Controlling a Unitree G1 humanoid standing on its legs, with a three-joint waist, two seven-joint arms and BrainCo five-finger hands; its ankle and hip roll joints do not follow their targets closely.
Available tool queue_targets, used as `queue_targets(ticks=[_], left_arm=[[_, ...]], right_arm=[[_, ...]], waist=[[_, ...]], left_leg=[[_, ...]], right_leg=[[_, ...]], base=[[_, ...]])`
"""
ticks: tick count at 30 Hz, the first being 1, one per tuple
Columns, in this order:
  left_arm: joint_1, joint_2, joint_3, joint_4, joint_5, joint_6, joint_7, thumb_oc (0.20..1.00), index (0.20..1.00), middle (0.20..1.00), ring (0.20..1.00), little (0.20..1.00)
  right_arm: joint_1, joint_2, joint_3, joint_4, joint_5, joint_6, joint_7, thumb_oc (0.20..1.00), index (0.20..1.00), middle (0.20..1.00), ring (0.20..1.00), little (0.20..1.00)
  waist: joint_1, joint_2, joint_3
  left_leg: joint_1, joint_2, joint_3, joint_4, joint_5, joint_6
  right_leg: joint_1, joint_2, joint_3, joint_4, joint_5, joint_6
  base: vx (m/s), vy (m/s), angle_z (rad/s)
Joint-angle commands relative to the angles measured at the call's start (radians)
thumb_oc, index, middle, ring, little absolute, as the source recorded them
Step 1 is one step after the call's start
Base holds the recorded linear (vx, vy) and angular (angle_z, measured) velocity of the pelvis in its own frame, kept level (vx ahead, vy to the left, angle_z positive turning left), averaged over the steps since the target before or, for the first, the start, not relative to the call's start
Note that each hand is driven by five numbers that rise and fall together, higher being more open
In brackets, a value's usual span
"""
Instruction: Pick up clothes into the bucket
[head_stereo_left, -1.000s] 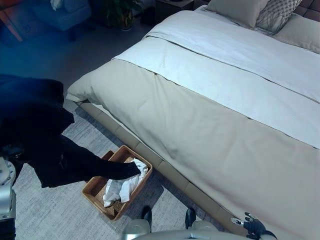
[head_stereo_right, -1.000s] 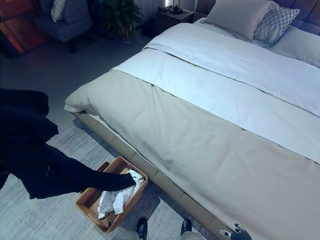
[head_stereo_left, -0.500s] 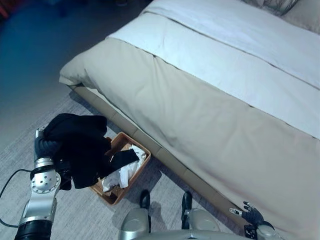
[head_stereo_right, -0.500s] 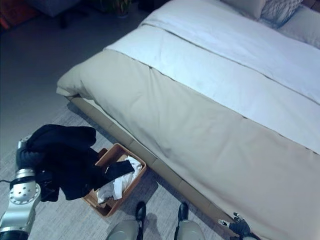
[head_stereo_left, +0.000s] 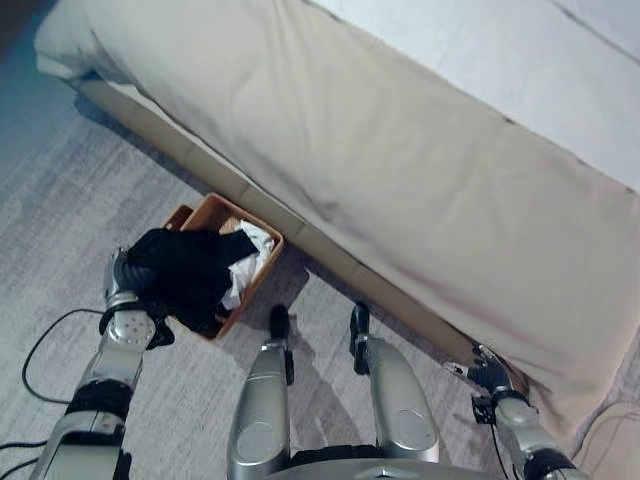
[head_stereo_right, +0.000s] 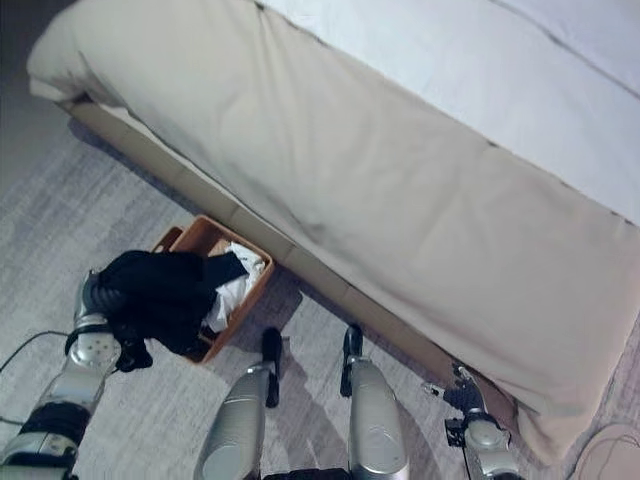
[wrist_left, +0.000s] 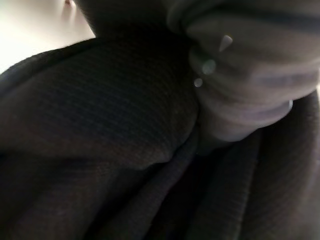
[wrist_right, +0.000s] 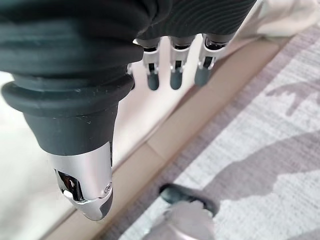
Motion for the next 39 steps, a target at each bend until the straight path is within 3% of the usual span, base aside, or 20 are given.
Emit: queue_targets(ticks=[1, 2, 3, 4, 7, 9, 14, 15, 16, 25, 31, 37, 39], left_arm=[[-0.039, 0.09, 0.017, 0.009, -0.052, -0.023, 0.081, 0.2, 0.2, 0.2, 0.2, 0.2], [-0.051, 0.104, 0.017, 0.031, -0.061, -0.023, 0.088, 0.2, 0.2, 0.2, 0.2, 0.2], [-0.054, 0.105, 0.017, 0.032, -0.062, -0.024, 0.088, 0.2, 0.2, 0.2, 0.2, 0.2], [-0.062, 0.133, 0.013, 0.033, -0.072, -0.028, 0.098, 0.2, 0.2, 0.2, 0.2, 0.2], [-0.101, 0.157, -0.005, 0.087, -0.095, -0.026, 0.102, 0.2, 0.2, 0.2, 0.2, 0.2], [-0.128, 0.17, -0.018, 0.053, -0.118, -0.02, 0.112, 0.2, 0.2, 0.2, 0.2, 0.2], [-0.116, 0.177, -0.01, -0.032, -0.099, -0.009, 0.154, 0.2, 0.2, 0.2, 0.2, 0.2], [-0.138, 0.187, -0.017, -0.009, -0.098, 0.001, 0.166, 0.743, 0.743, 0.743, 0.743, 0.743], [-0.156, 0.193, -0.024, 0.008, -0.098, 0.009, 0.172, 1.0, 1.0, 1.0, 1.0, 1.0], [-0.229, 0.163, -0.049, 0.072, -0.119, 0.049, 0.204, 1.0, 1.0, 1.0, 1.0, 1.0], [-0.2, 0.148, 0.02, 0.035, -0.141, 0.036, 0.275, 1.0, 1.0, 1.0, 1.0, 1.0], [-0.136, 0.095, 0.131, 0.024, -0.227, 0.009, 0.341, 1.0, 1.0, 1.0, 1.0, 1.0], [-0.1, 0.06, 0.167, 0.03, -0.268, 0.0, 0.342, 1.0, 1.0, 1.0, 1.0, 1.0]], right_arm=[[0.034, -0.048, 0.06, -0.042, 0.031, -0.04, -0.048, 1.0, 1.0, 1.0, 1.0, 1.0], [0.027, -0.049, 0.067, -0.045, 0.037, -0.04, -0.056, 1.0, 1.0, 1.0, 1.0, 1.0], [0.025, -0.048, 0.066, -0.045, 0.037, -0.04, -0.057, 1.0, 1.0, 1.0, 1.0, 1.0], [0.012, -0.06, 0.076, -0.068, 0.04, -0.047, -0.072, 1.0, 1.0, 1.0, 1.0, 1.0], [-0.011, -0.064, 0.078, -0.071, 0.067, -0.055, -0.09, 1.0, 1.0, 1.0, 1.0, 1.0], [-0.023, -0.064, 0.078, -0.078, 0.098, -0.067, -0.113, 1.0, 1.0, 1.0, 1.0, 1.0], [-0.015, -0.057, 0.073, -0.107, 0.121, -0.075, -0.137, 1.0, 1.0, 1.0, 1.0, 1.0], [-0.025, -0.053, 0.074, -0.106, 0.139, -0.077, -0.145, 1.0, 1.0, 1.0, 1.0, 1.0], [-0.027, -0.05, 0.08, -0.107, 0.143, -0.079, -0.148, 1.0, 1.0, 1.0, 1.0, 1.0], [-0.038, -0.034, 0.109, -0.111, 0.159, -0.074, -0.157, 1.0, 1.0, 1.0, 1.0, 1.0], [-0.04, -0.014, 0.13, -0.1, 0.156, -0.074, -0.155, 1.0, 1.0, 1.0, 1.0, 1.0], [-0.032, -0.008, 0.13, -0.097, 0.151, -0.061, -0.162, 1.0, 1.0, 1.0, 1.0, 1.0], [-0.037, -0.005, 0.116, -0.077, 0.14, -0.045, -0.169, 1.0, 1.0, 1.0, 1.0, 1.0]], waist=[[-0.027, -0.03, -0.008], [-0.027, -0.035, -0.003], [-0.028, -0.037, -0.003], [-0.03, -0.052, -0.003], [-0.035, -0.066, -0.002], [-0.044, -0.077, -0.002], [-0.048, -0.089, -0.002], [-0.051, -0.1, -0.002], [-0.052, -0.104, -0.002], [-0.054, -0.093, -0.002], [-0.047, -0.088, -0.002], [-0.032, -0.065, -0.002], [-0.018, -0.041, -0.002]], left_leg=[[-0.109, -0.011, -0.038, 0.115, -0.026, 0.027], [-0.128, 0.0, -0.043, 0.142, -0.059, 0.022], [-0.143, -0.003, -0.039, 0.134, -0.026, 0.025], [-0.196, 0.01, -0.052, 0.172, -0.062, 0.02], [-0.269, 0.012, -0.058, 0.209, -0.067, 0.019], [-0.377, 0.011, -0.068, 0.262, -0.076, 0.021], [-0.471, 0.013, -0.075, 0.323, -0.103, 0.029], [-0.515, 0.017, -0.076, 0.36, -0.12, 0.035], [-0.532, 0.017, -0.078, 0.379, -0.126, 0.037], [-0.544, 0.003, -0.08, 0.381, -0.14, 0.047], [-0.481, -0.002, -0.065, 0.307, -0.119, 0.044], [-0.355, -0.007, -0.044, 0.195, -0.081, 0.032], [-0.275, -0.01, -0.034, 0.135, -0.061, 0.025]], right_leg=[[-0.068, -0.021, 0.013, 0.023, 0.041, 0.03], [-0.086, -0.016, 0.014, 0.051, 0.008, 0.037], [-0.098, -0.02, 0.009, 0.039, 0.038, 0.031], [-0.142, -0.012, 0.01, 0.062, 0.013, 0.041], [-0.205, -0.011, 0.004, 0.081, 0.016, 0.045], [-0.298, -0.018, -0.007, 0.122, 0.014, 0.049], [-0.388, -0.02, -0.009, 0.17, 0.0, 0.052], [-0.427, -0.019, -0.011, 0.197, -0.006, 0.055], [-0.438, -0.022, -0.011, 0.204, -0.007, 0.055], [-0.444, -0.037, -0.014, 0.19, -0.01, 0.059], [-0.396, -0.035, -0.003, 0.112, 0.018, 0.059], [-0.298, -0.036, 0.011, 0.036, 0.04, 0.053], [-0.225, -0.04, 0.013, -0.007, 0.048, 0.051]], base=[[-0.08, -0.024, 0.1], [-0.09, -0.016, 0.13], [-0.01, -0.047, 0.1], [-0.09, -0.039, -0.02], [-0.04, -0.025, -0.07], [-0.05, 0.025, 0.08], [0.0, 0.041, 0.08], [0.02, 0.057, 0.06], [0.02, 0.038, -0.03], [0.02, 0.032, 0.01], [0.0, 0.006, 0.01], [-0.03, -0.009, -0.06], [-0.03, -0.059, -0.08]])
